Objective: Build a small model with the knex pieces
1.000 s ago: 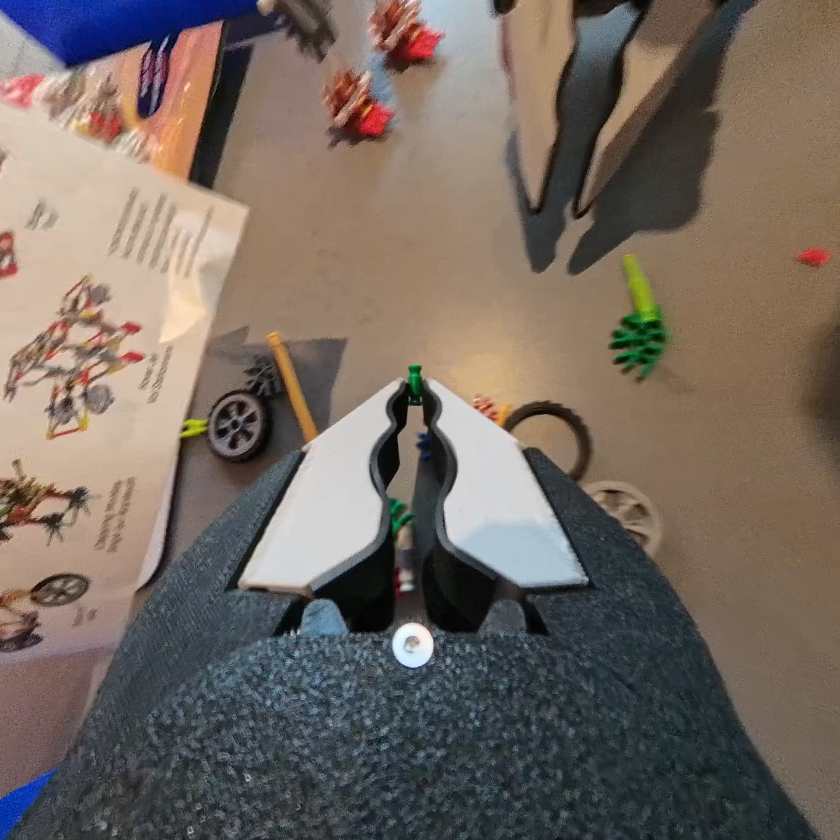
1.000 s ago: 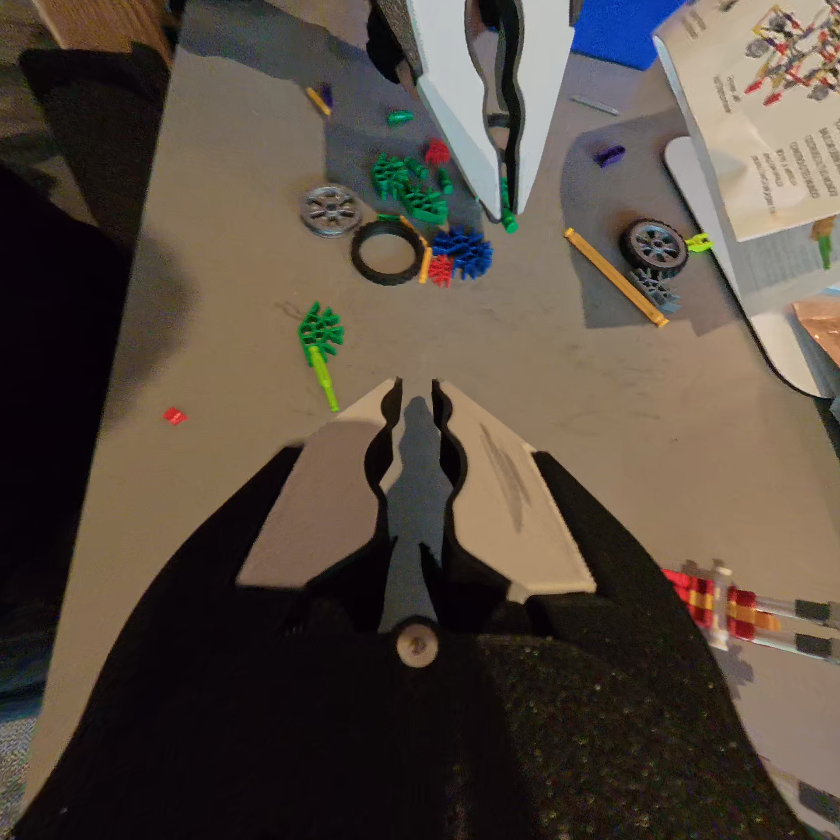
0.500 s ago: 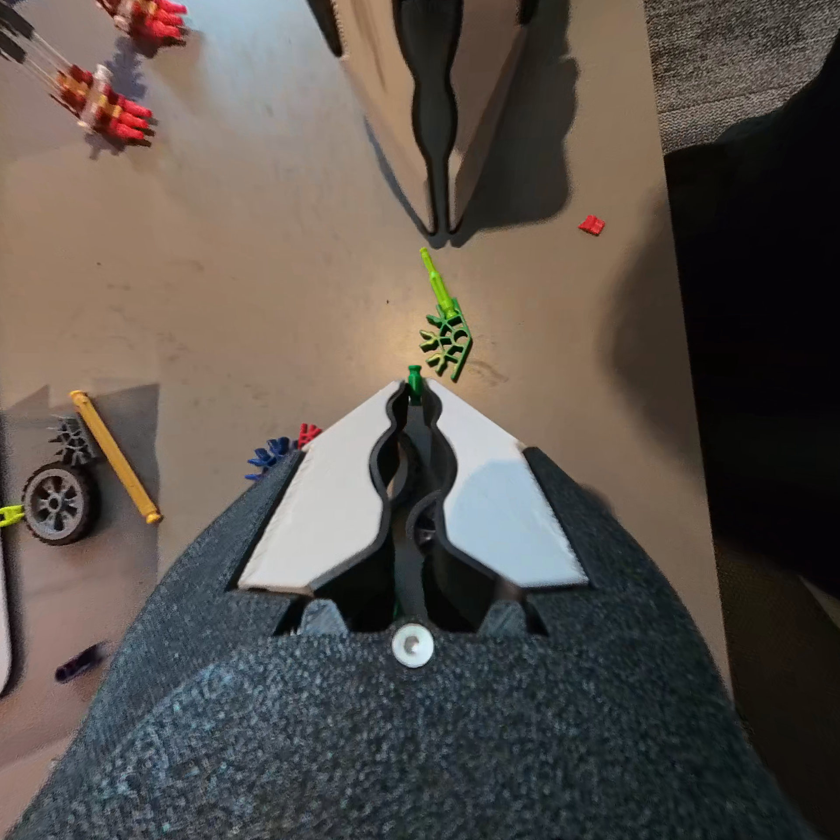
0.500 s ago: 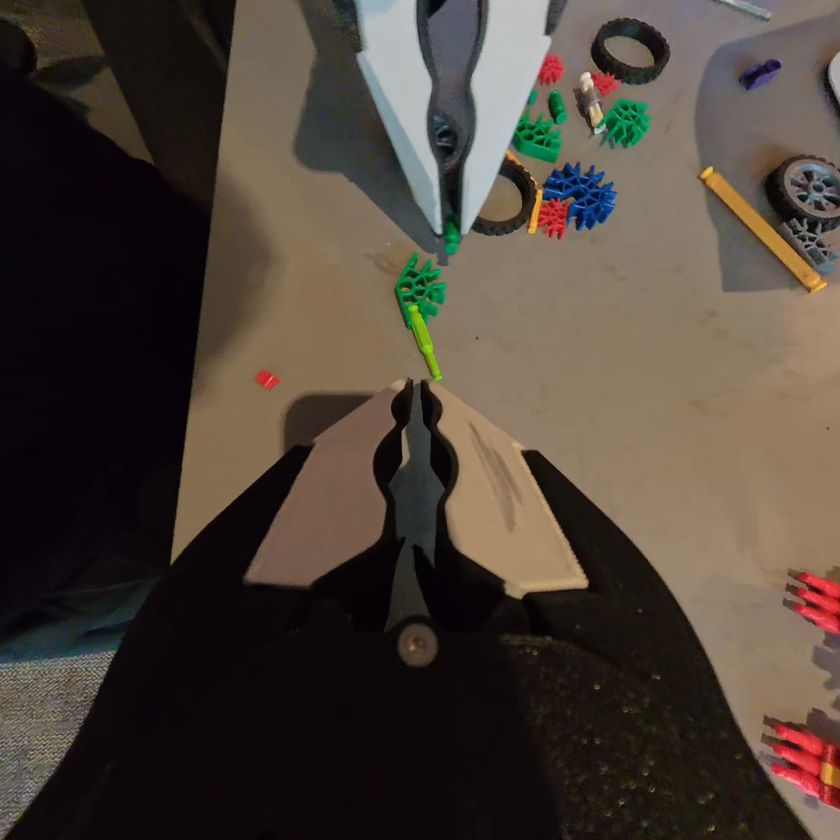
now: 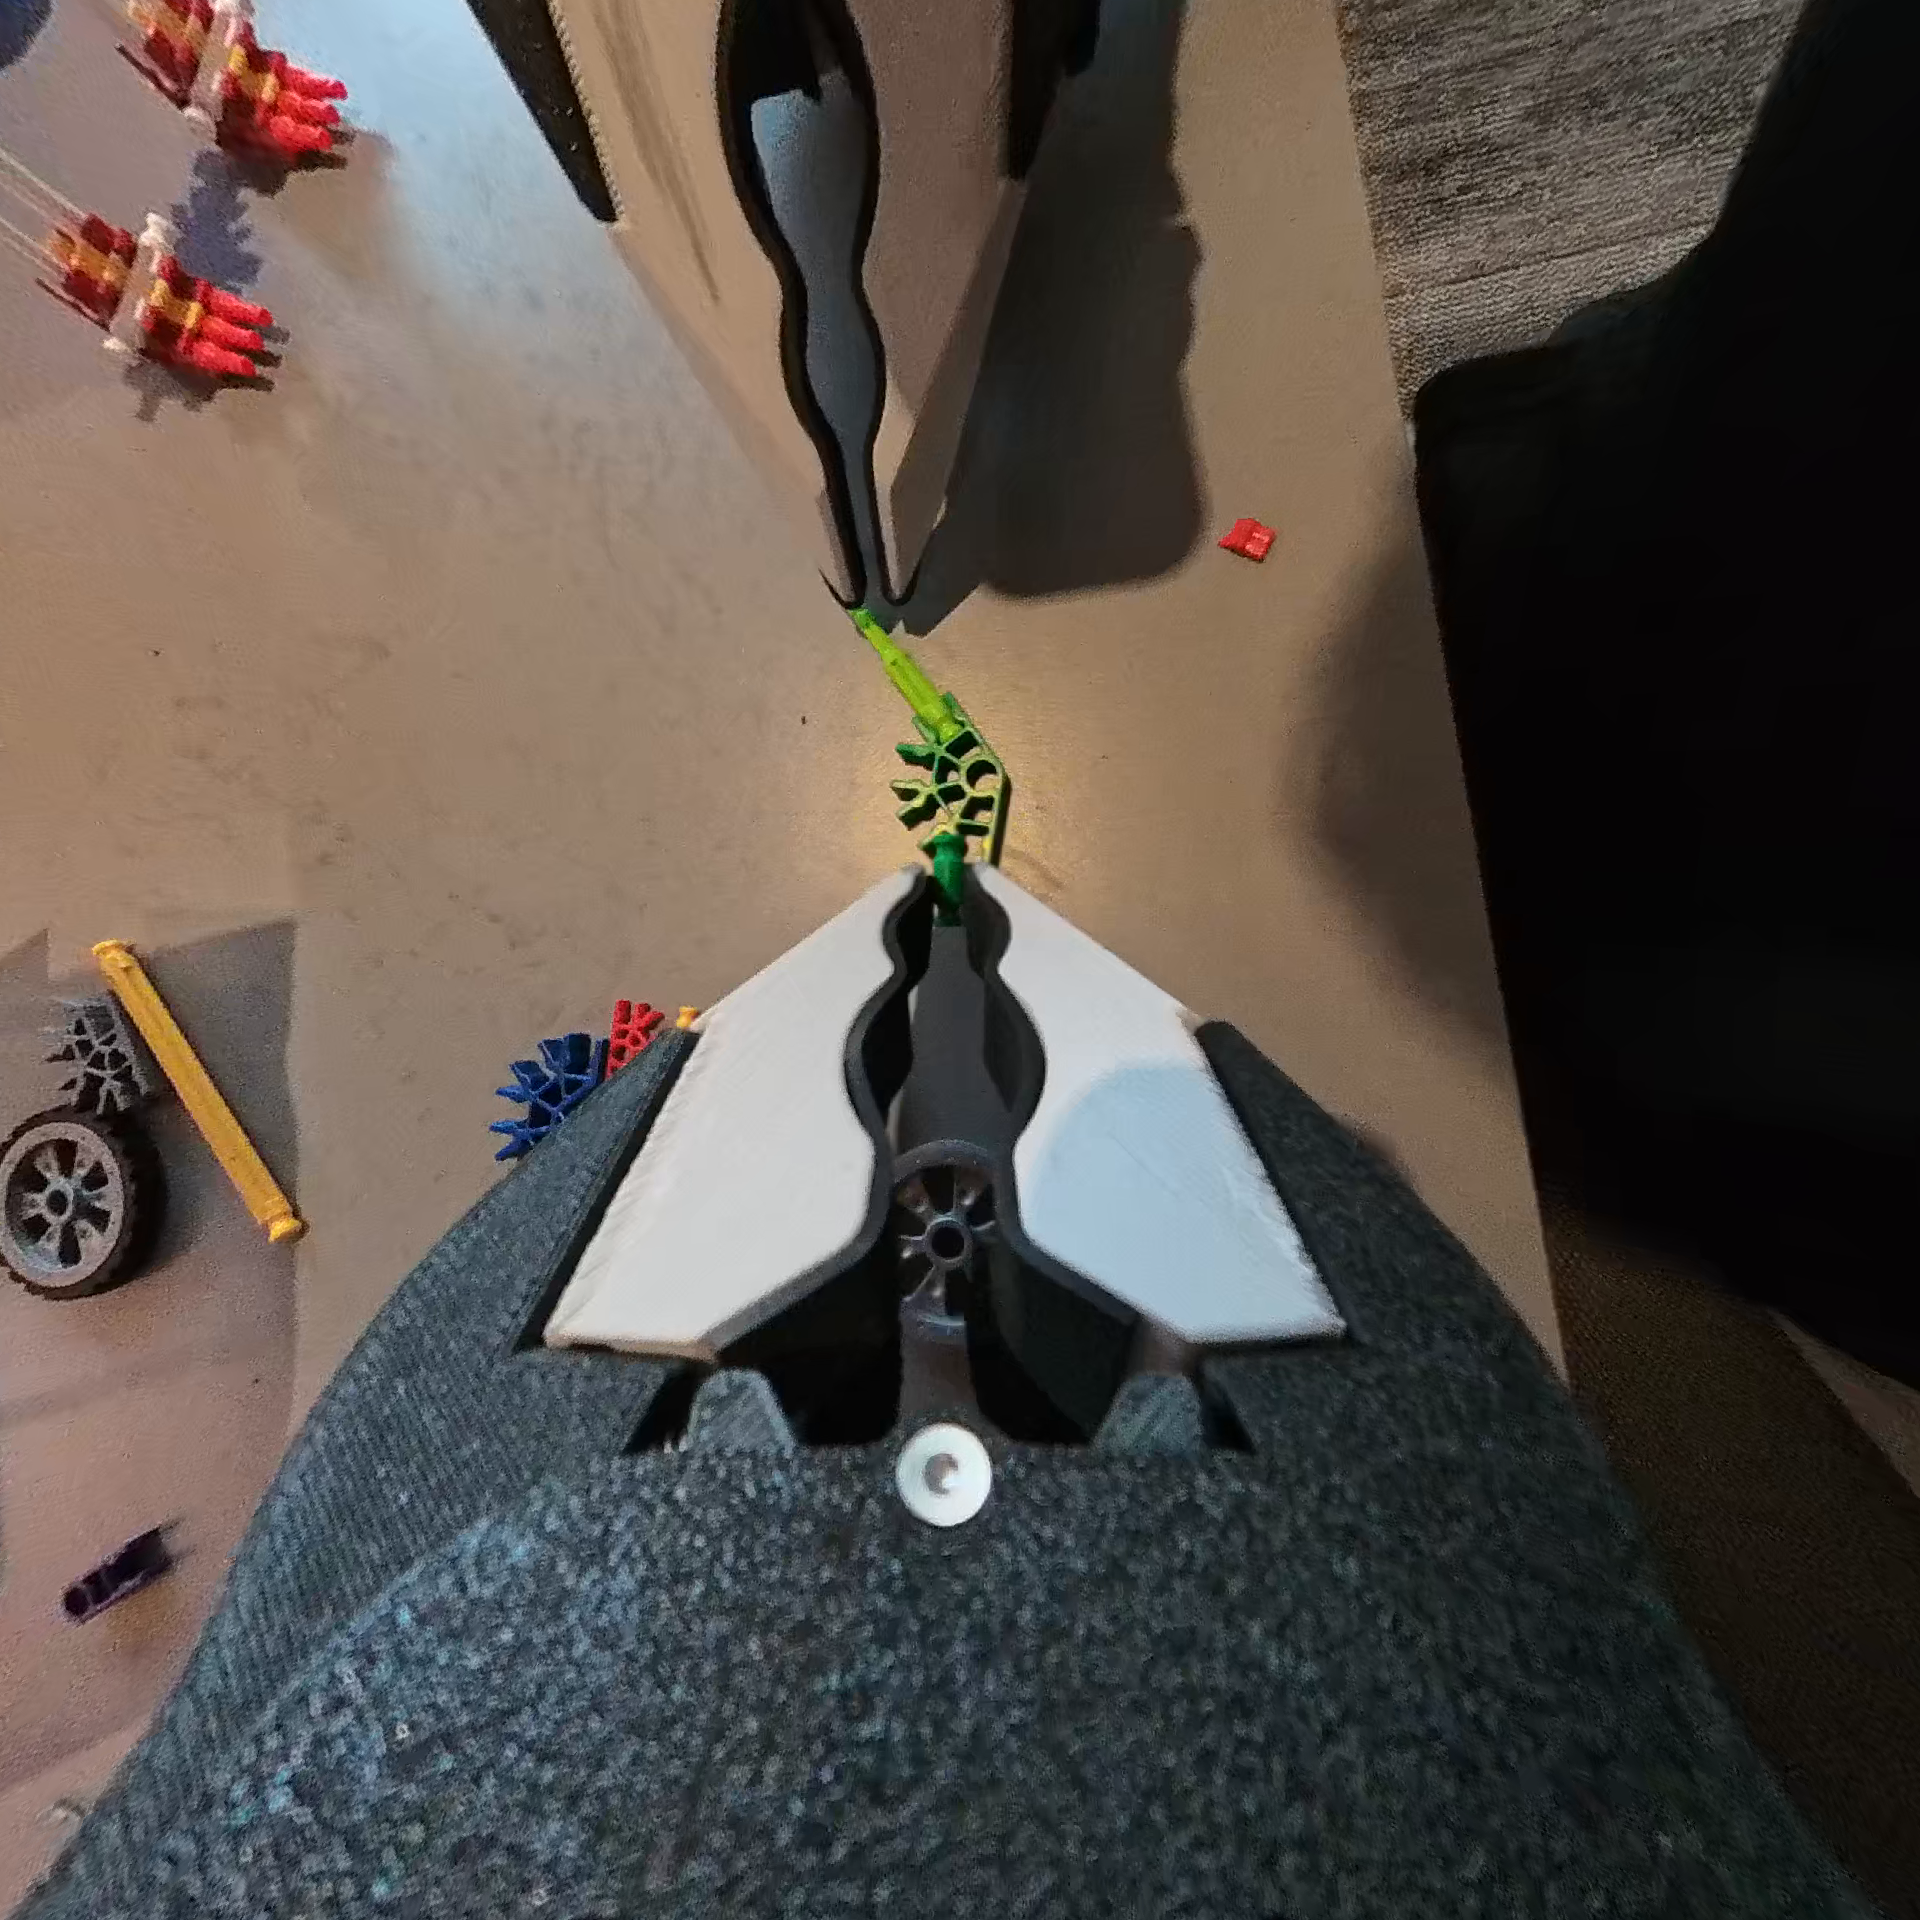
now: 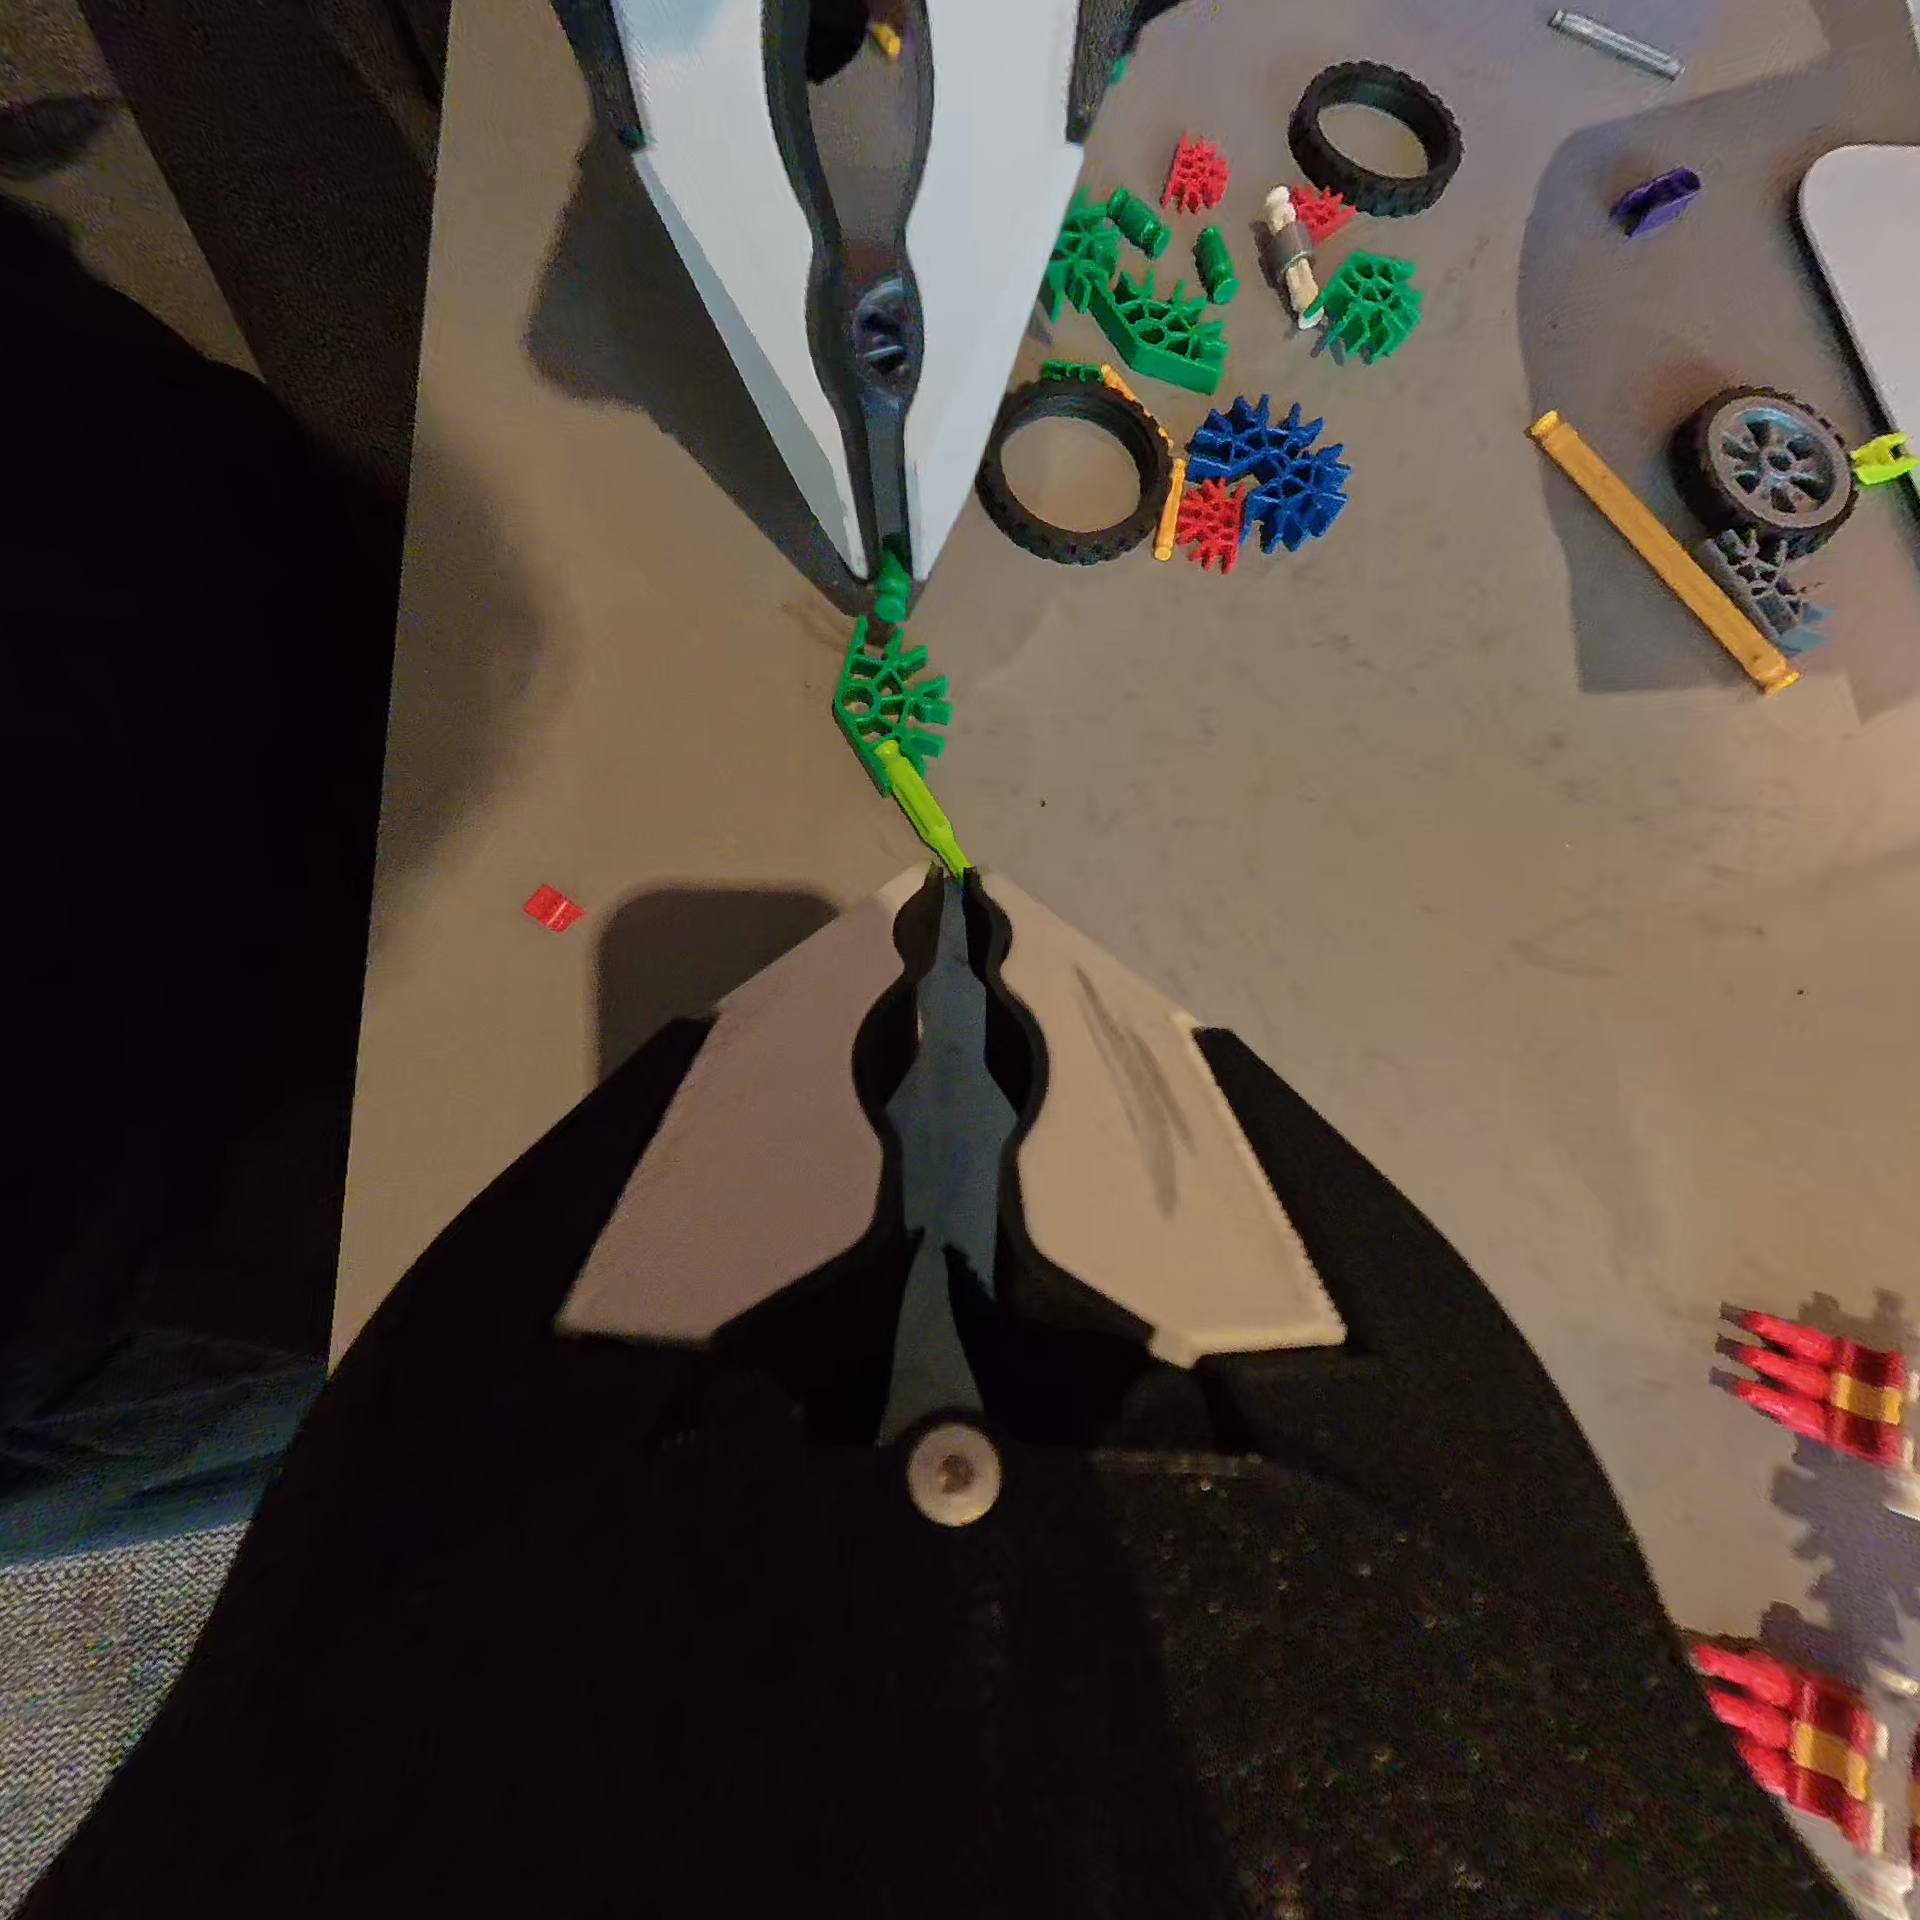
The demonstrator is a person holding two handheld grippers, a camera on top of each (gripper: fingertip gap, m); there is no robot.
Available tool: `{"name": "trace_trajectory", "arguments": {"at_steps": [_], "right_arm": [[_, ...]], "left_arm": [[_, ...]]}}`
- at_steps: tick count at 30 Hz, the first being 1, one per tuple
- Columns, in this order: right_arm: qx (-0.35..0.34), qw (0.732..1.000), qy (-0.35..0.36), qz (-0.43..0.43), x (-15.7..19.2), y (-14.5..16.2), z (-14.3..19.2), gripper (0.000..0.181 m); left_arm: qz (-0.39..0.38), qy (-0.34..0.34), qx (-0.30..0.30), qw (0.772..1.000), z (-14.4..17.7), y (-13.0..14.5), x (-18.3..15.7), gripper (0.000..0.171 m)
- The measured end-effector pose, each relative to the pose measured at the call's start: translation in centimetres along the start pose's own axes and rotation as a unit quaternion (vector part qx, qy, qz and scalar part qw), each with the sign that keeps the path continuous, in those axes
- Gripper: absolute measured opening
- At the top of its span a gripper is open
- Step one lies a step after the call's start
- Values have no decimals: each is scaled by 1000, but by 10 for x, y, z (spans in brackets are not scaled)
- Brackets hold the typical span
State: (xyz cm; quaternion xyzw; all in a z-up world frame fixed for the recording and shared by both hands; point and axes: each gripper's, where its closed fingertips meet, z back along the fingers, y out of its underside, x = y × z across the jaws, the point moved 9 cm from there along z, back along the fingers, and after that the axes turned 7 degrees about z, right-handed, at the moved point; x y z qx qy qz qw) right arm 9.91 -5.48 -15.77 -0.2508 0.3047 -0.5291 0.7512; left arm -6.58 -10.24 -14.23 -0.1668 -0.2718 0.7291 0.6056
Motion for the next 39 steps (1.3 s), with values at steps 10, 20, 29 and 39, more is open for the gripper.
{"name": "trace_trajectory", "arguments": {"at_steps": [10,20,29,39], "right_arm": [[3,1000,-4,3,0,-1,-3,3],[2,1000,-6,3,0,0,-3,3],[-13,1000,1,-1,0,-5,2,4],[-29,999,-22,1,8,-24,-10,4]], "left_arm": [[-22,-11,20,999,-8,1,-4,5],[-37,-15,24,999,-10,-4,-4,5],[-41,-17,30,999,-11,-6,-3,6],[-37,-21,21,999,-13,-7,-3,11]]}}
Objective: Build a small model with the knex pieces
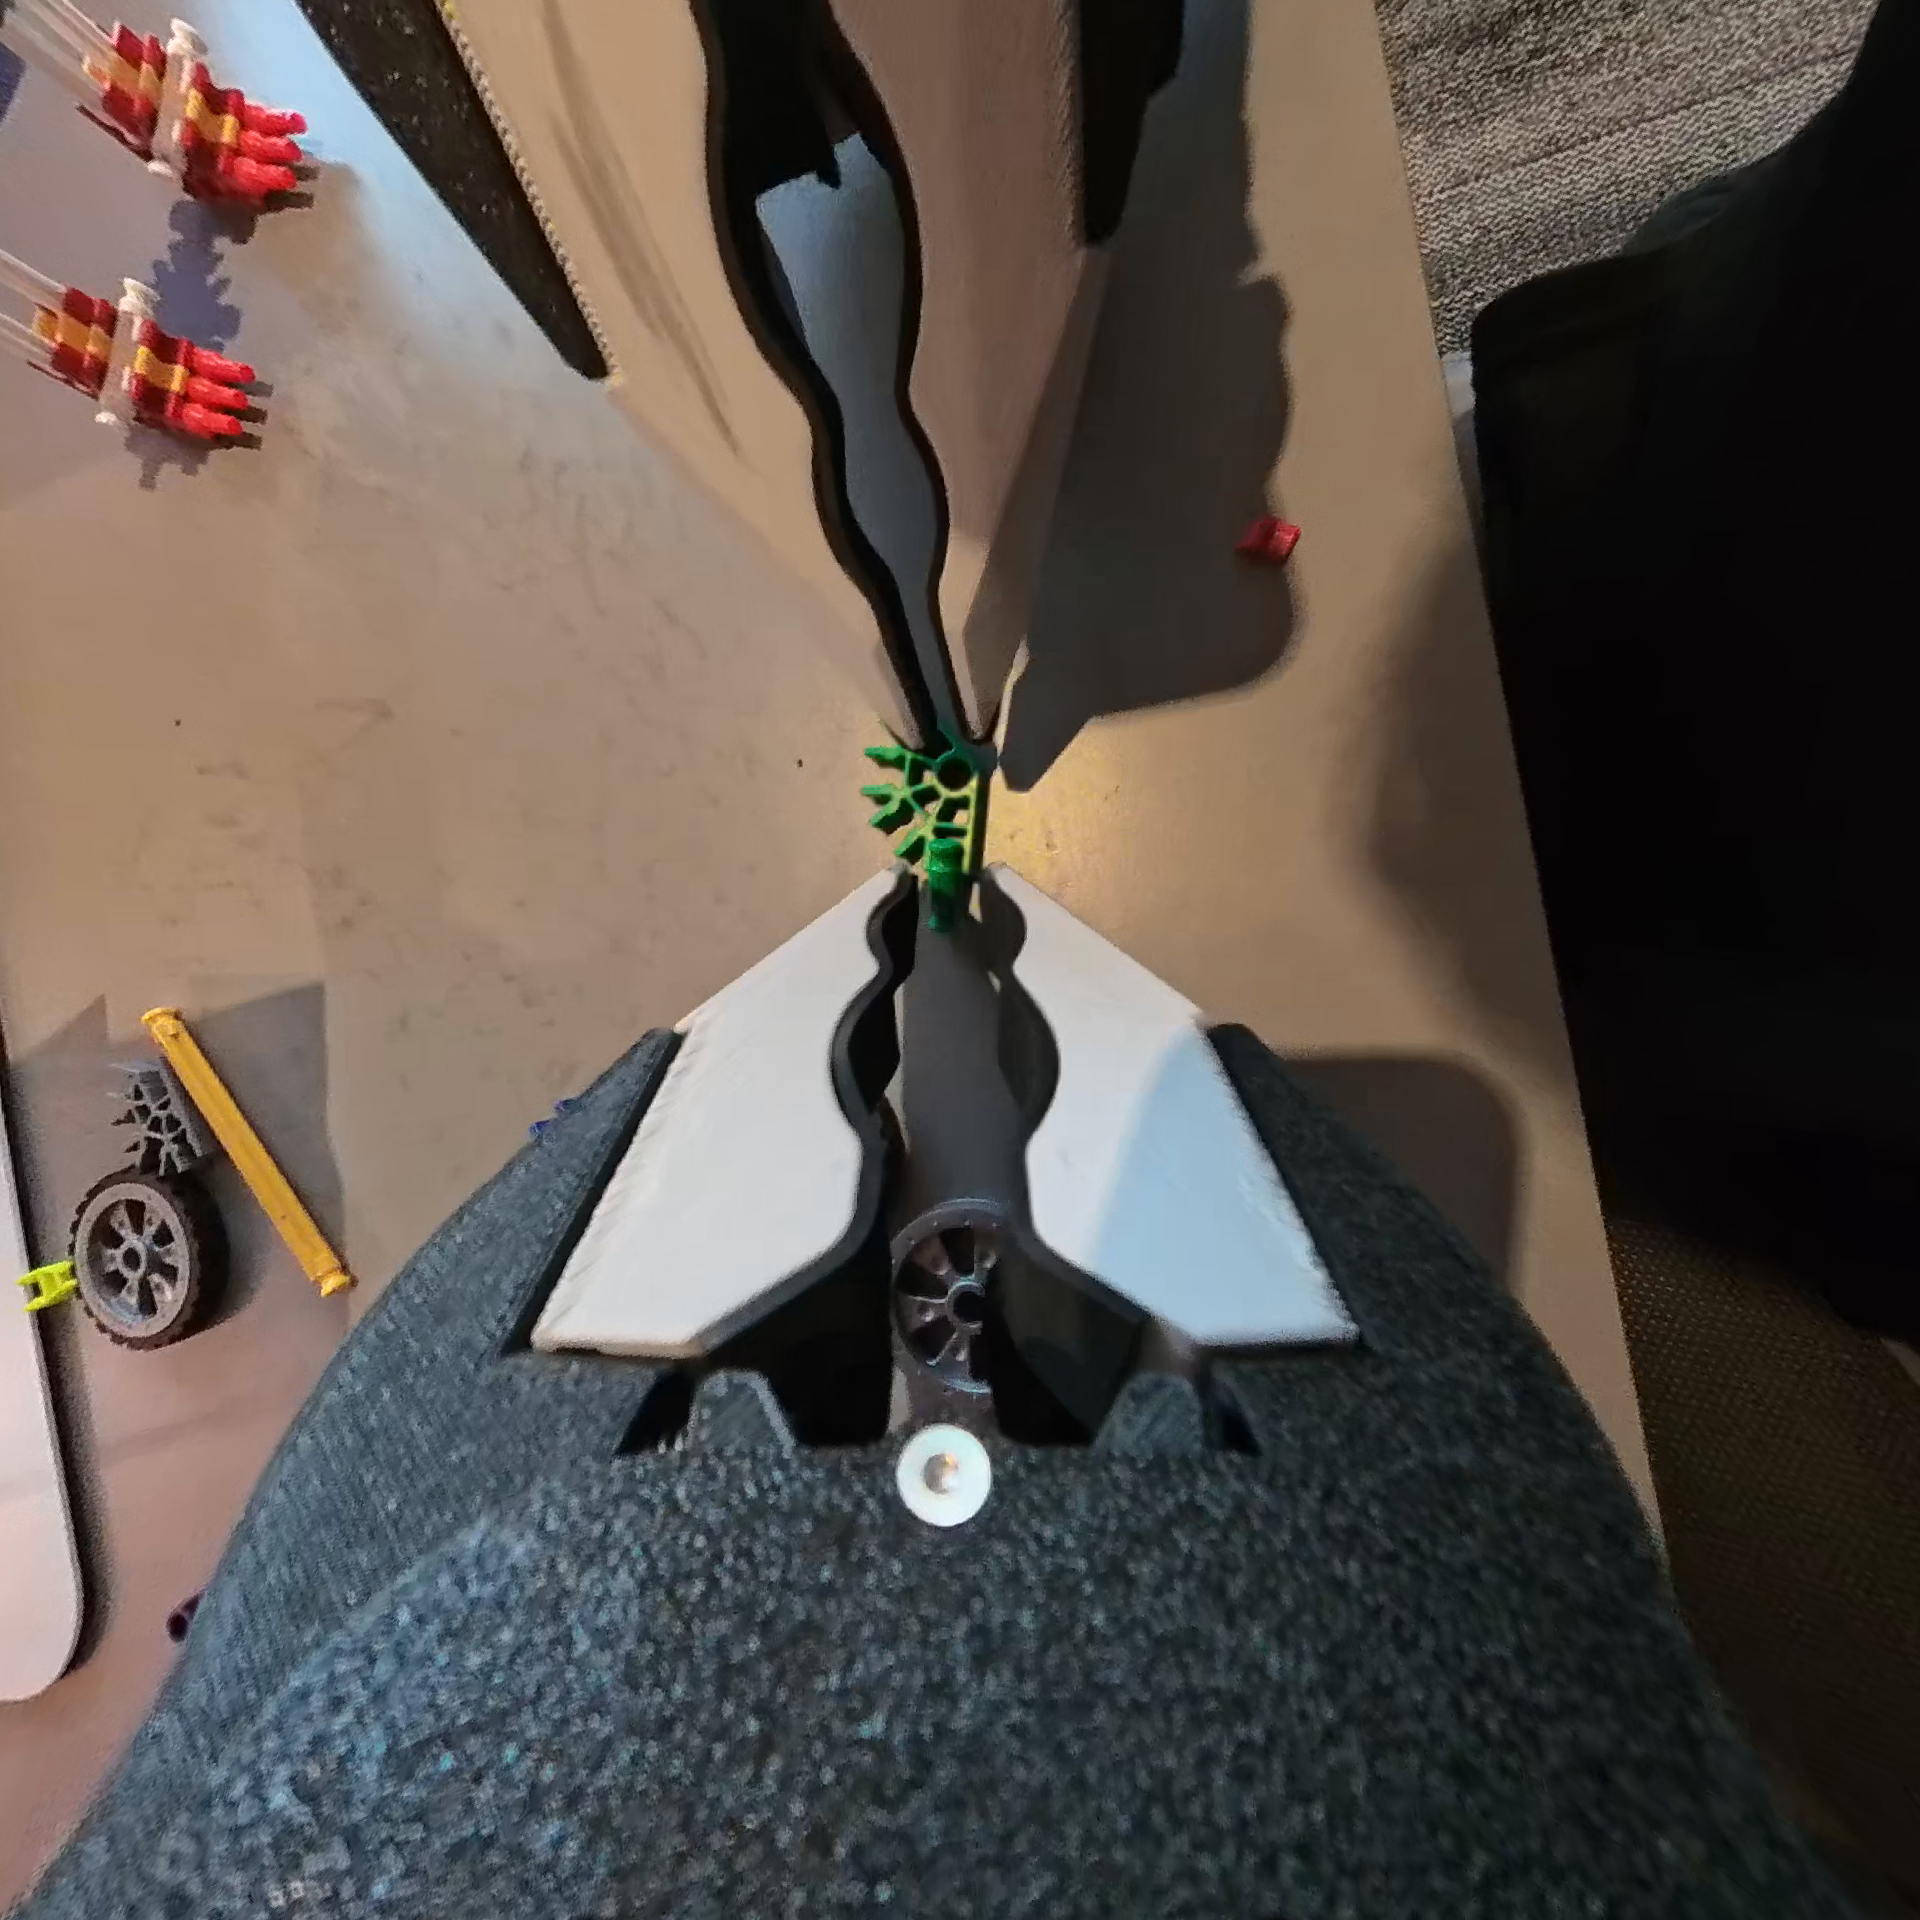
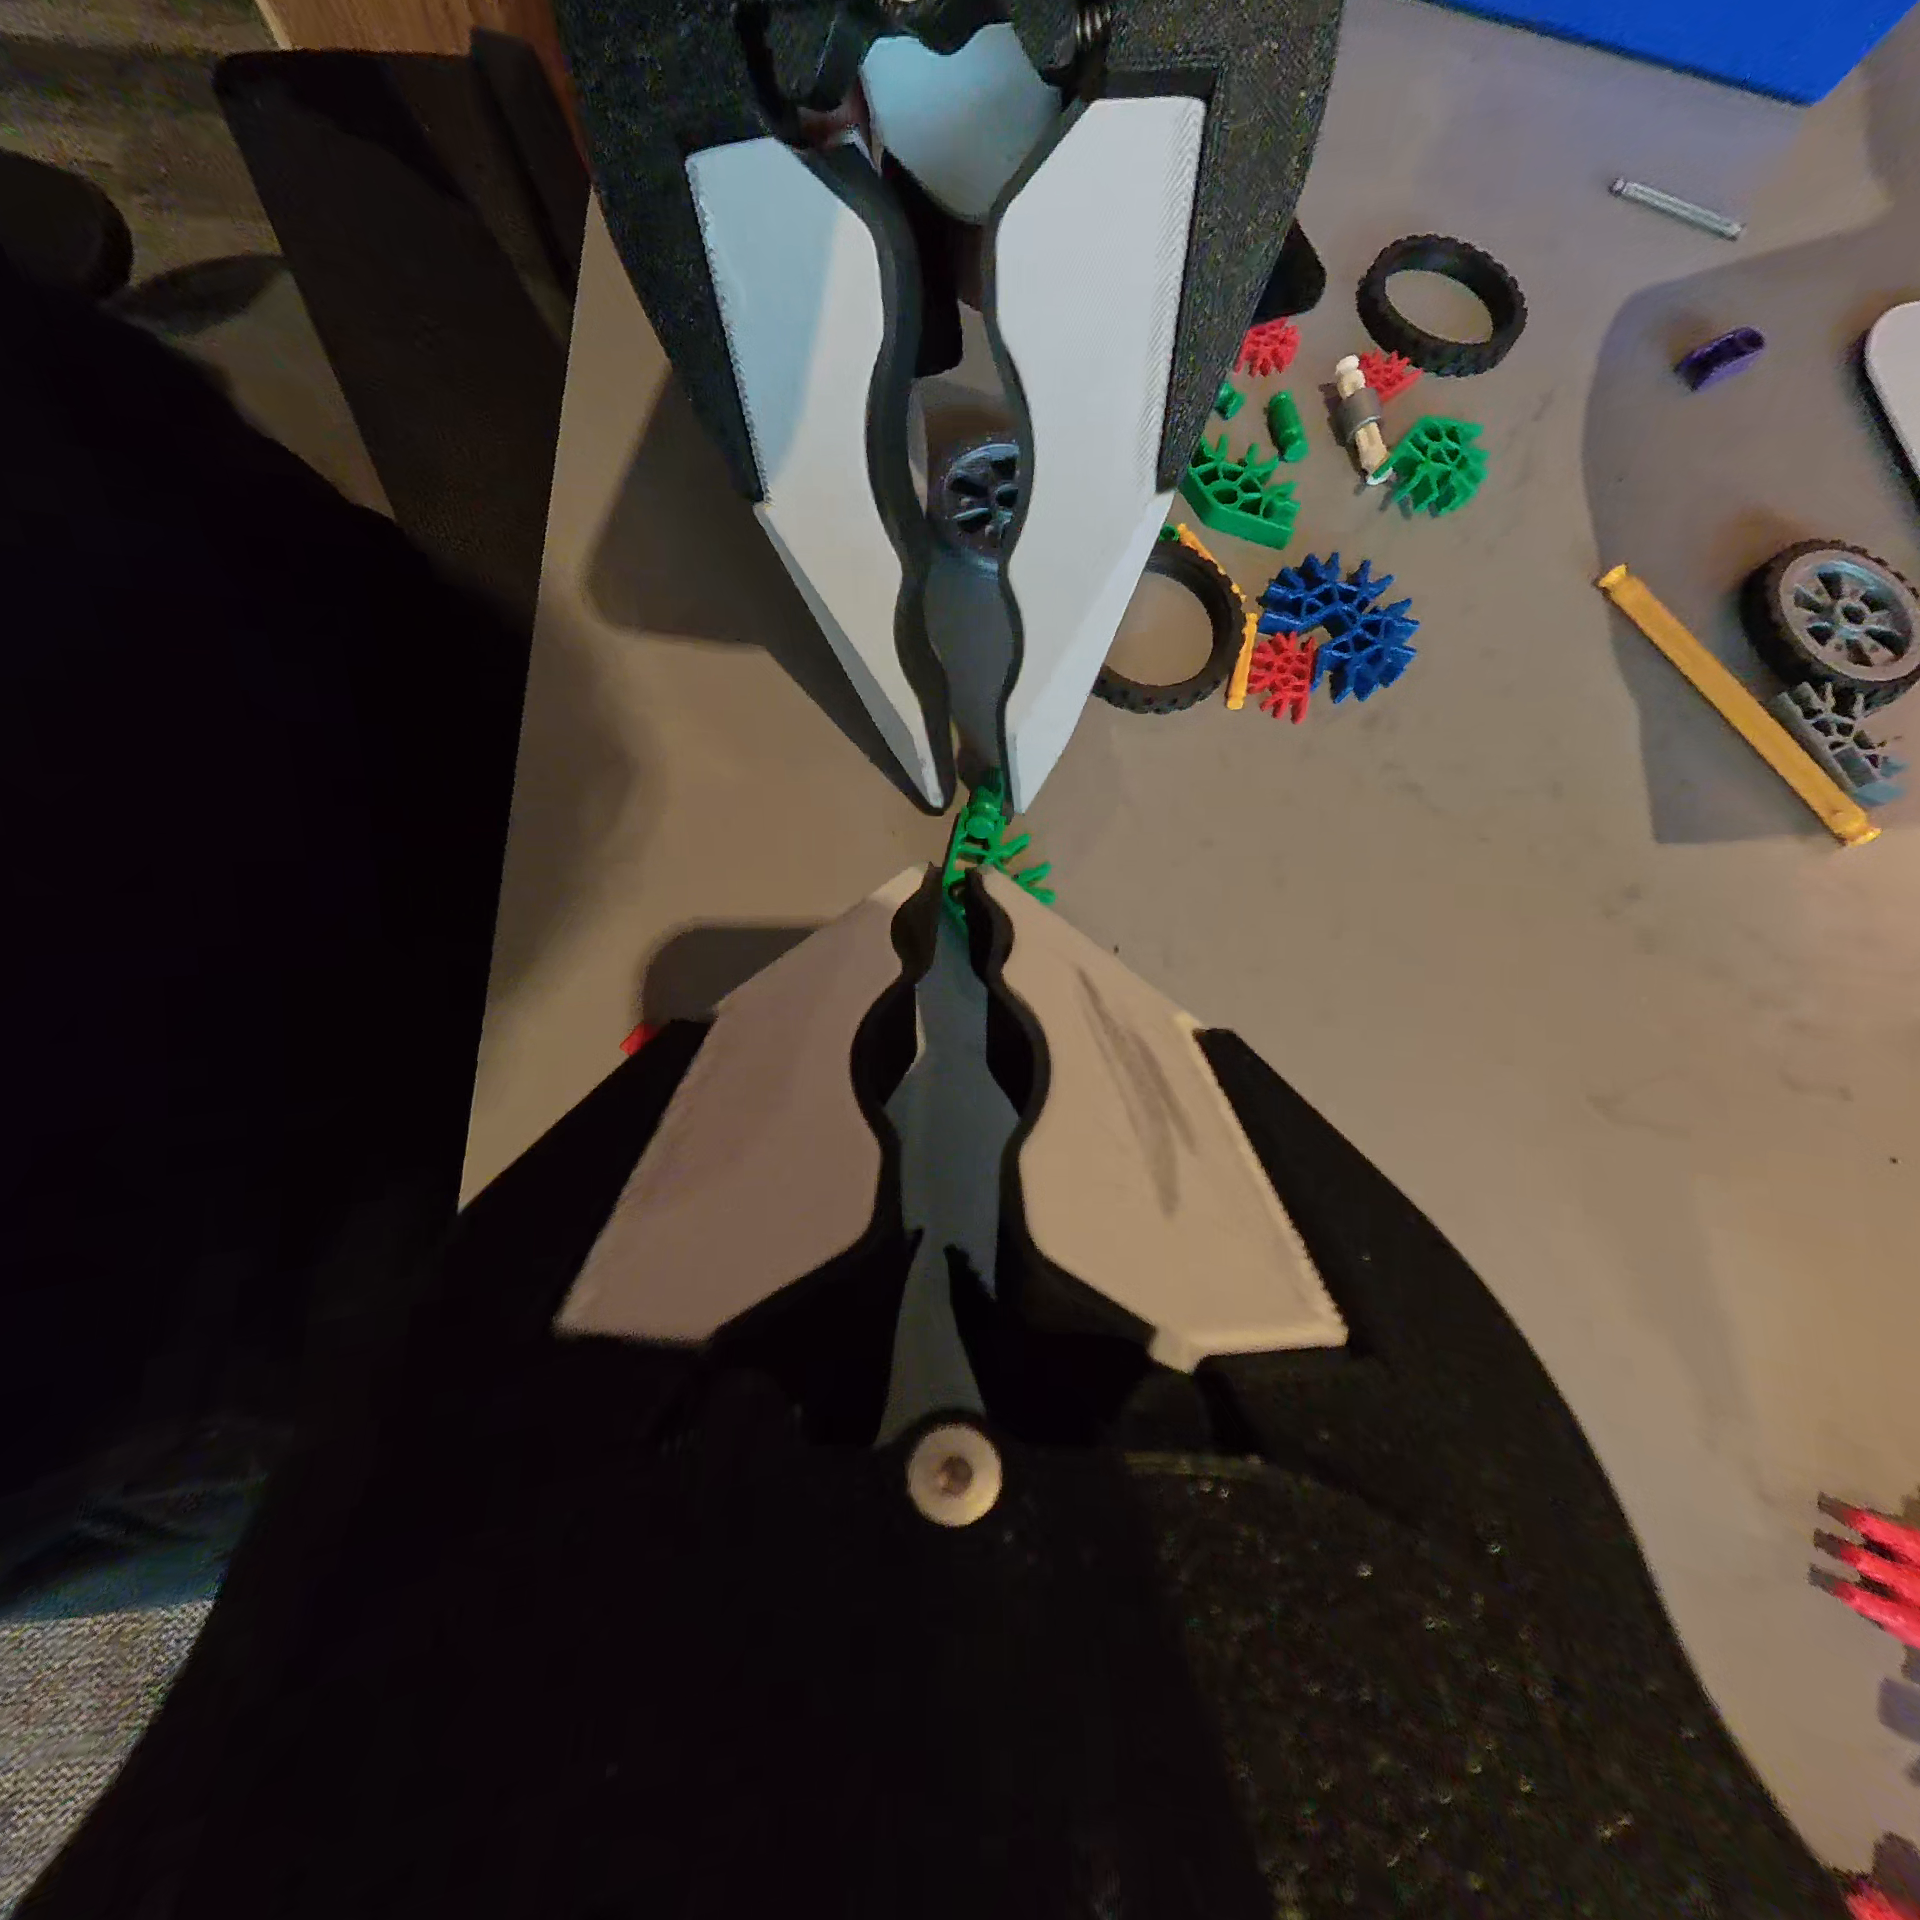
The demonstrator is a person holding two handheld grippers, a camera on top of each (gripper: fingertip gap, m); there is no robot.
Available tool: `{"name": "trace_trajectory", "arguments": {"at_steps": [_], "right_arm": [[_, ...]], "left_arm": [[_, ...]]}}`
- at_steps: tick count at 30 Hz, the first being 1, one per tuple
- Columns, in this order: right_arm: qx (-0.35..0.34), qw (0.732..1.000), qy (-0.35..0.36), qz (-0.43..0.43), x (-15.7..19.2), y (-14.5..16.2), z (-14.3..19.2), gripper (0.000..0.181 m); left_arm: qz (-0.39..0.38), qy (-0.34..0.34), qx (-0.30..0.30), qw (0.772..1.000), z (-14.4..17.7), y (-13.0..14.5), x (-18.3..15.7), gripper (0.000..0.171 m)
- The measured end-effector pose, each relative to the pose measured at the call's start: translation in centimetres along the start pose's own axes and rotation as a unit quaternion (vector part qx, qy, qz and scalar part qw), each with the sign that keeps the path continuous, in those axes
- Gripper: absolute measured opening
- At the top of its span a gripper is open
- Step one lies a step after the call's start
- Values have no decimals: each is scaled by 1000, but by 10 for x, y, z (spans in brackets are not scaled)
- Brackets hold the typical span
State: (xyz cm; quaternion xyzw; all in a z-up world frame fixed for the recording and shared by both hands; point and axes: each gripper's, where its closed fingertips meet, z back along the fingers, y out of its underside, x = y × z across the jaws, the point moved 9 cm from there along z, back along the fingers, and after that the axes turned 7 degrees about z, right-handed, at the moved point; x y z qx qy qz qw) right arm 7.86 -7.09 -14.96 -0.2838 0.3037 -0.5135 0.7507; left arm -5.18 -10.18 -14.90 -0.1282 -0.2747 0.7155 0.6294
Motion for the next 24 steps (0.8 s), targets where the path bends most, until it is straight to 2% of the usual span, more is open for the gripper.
{"name": "trace_trajectory", "arguments": {"at_steps": [2,8,14,24], "right_arm": [[0,1000,4,0,-1,-1,0,4],[14,1000,10,-6,-2,-4,-5,4],[23,1000,10,-13,0,-1,-7,4],[31,999,2,-8,-2,3,-9,3]], "left_arm": [[7,-4,-6,1000,2,1,0,16],[27,-21,-14,999,9,7,1,14],[16,-21,-11,1000,1,9,-2,5],[-4,-25,-6,1000,-3,4,-2,4]]}}
